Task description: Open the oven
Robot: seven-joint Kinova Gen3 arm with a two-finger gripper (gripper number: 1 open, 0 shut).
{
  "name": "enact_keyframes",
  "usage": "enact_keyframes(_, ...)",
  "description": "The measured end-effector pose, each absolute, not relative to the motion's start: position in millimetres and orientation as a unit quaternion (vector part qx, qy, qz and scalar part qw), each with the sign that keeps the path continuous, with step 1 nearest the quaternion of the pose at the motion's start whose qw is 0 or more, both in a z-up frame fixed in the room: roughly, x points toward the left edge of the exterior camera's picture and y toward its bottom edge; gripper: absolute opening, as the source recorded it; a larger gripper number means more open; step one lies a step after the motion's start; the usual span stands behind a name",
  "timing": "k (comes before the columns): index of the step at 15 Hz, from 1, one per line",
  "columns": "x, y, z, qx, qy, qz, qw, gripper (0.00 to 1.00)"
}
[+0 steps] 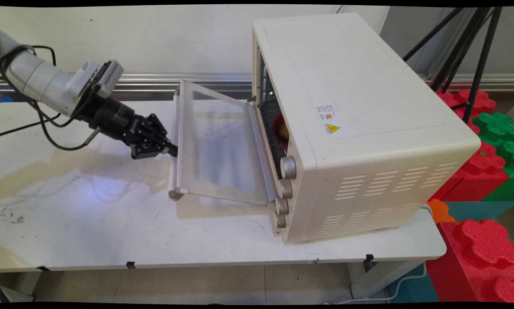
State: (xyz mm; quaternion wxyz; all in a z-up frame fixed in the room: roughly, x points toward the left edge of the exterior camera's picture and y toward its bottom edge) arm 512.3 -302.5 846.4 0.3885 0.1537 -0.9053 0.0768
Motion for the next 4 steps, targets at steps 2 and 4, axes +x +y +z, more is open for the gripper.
enact_keyframes(2,518.3,-299.3,838.0,0.156,-0.908,0.074,0.382,0.0)
enact_keyframes(4,525.3,-295.1,830.7,0.157,-0.911,0.07,0.374,0.0)
